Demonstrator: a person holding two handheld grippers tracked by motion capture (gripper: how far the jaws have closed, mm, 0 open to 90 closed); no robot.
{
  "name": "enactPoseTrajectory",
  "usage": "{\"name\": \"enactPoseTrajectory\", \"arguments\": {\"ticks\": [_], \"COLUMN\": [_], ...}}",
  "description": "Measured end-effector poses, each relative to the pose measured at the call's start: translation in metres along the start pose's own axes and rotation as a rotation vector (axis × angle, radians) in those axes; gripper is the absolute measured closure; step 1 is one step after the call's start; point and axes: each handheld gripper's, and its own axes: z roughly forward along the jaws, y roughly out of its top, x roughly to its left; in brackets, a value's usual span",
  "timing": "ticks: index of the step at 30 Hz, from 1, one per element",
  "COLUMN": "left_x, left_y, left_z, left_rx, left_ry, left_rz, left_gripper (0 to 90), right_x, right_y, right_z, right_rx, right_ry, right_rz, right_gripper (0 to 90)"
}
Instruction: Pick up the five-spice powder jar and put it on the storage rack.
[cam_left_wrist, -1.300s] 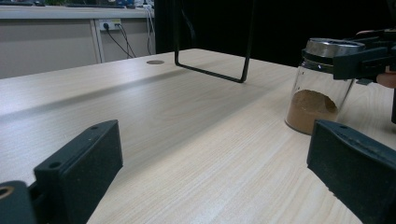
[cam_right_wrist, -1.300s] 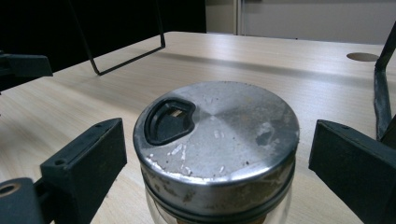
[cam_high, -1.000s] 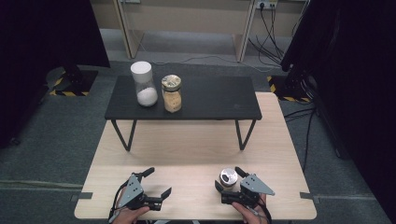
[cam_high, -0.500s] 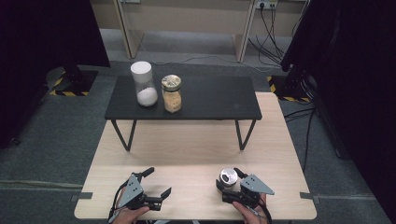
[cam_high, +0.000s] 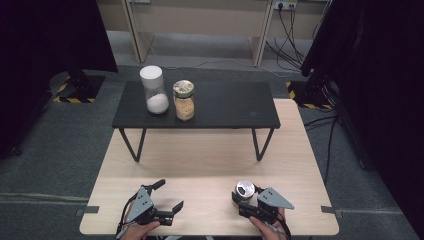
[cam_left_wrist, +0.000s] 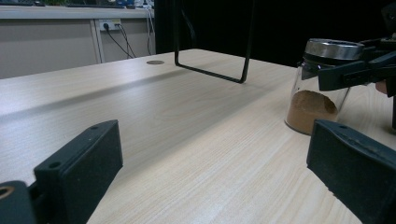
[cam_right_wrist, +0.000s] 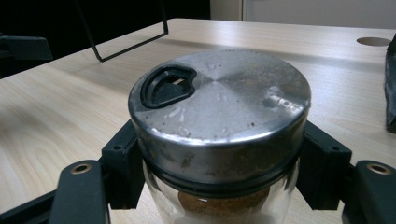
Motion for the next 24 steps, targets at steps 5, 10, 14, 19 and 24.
{"name": "enactPoseTrajectory", "arguments": {"ticks": [5, 10, 14, 19, 24], "left_x": [0.0, 0.0002, 0.0002, 0.0001, -0.0006], "left_y": [0.0001, 0.0, -0.0001, -0.0002, -0.0006], "left_z": [-0.0001, 0.0, 0.0, 0.0002, 0.0009], "left_rx": [0.0, 0.001, 0.003, 0.006, 0.012], "left_ry": [0.0, 0.001, 0.002, 0.002, -0.002], "left_rz": [-0.001, -0.002, -0.003, -0.004, 0.002], "left_gripper": [2.7, 2.7, 2.8, 2.8, 2.8], "right_x": [0.0016, 0.0014, 0.0015, 0.0021, 0.0023], "right_y": [0.0007, 0.0027, 0.0039, 0.0036, 0.0031], "right_z": [-0.0008, -0.003, -0.0045, -0.004, -0.0035], "right_rx": [0.002, -0.011, -0.018, -0.018, -0.014], "right_ry": [-0.019, -0.03, -0.031, -0.029, -0.03], "right_rz": [-0.009, -0.007, -0.006, -0.008, -0.006], "right_gripper": [30.4, 30.5, 30.5, 30.6, 30.6]}}
